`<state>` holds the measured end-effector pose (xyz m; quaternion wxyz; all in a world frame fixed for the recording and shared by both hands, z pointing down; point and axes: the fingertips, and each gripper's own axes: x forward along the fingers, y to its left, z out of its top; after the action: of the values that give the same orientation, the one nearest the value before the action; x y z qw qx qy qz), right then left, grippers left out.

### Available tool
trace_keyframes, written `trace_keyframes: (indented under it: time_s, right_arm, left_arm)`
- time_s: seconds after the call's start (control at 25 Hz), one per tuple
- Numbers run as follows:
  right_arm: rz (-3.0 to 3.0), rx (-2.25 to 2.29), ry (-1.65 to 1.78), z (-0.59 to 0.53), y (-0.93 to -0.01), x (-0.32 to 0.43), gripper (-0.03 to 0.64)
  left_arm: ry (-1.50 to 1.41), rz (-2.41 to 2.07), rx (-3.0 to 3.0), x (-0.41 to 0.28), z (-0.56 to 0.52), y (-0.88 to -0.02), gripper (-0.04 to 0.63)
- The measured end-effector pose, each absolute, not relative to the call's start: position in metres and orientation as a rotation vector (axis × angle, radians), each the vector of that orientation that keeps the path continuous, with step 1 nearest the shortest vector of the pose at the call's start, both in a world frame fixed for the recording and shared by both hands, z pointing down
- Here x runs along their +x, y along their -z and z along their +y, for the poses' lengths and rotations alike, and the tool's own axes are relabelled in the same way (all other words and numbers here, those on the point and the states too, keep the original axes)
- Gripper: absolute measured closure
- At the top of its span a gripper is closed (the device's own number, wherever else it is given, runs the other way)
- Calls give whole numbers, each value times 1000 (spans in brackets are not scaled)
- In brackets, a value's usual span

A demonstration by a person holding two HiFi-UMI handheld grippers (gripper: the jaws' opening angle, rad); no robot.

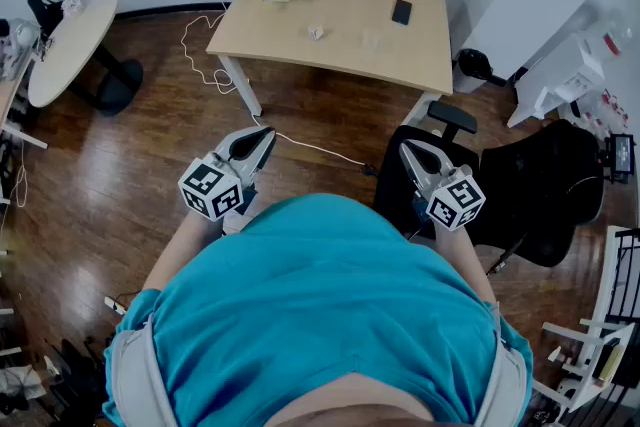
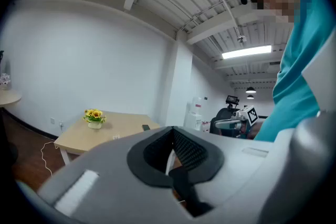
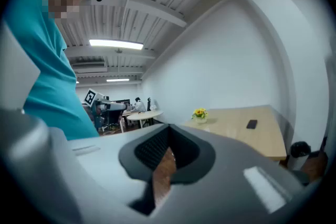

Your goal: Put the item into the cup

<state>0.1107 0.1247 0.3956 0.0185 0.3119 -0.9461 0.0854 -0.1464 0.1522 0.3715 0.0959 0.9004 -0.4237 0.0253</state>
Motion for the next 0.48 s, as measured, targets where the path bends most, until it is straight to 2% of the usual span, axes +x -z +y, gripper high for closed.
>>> trace_keyframes:
  time_s: [0.48]
  right_arm:
    - [-2938, 935, -246, 83, -404, 117, 617]
  left_arm:
    - [-120, -1243, 2708, -129, 108, -363, 591]
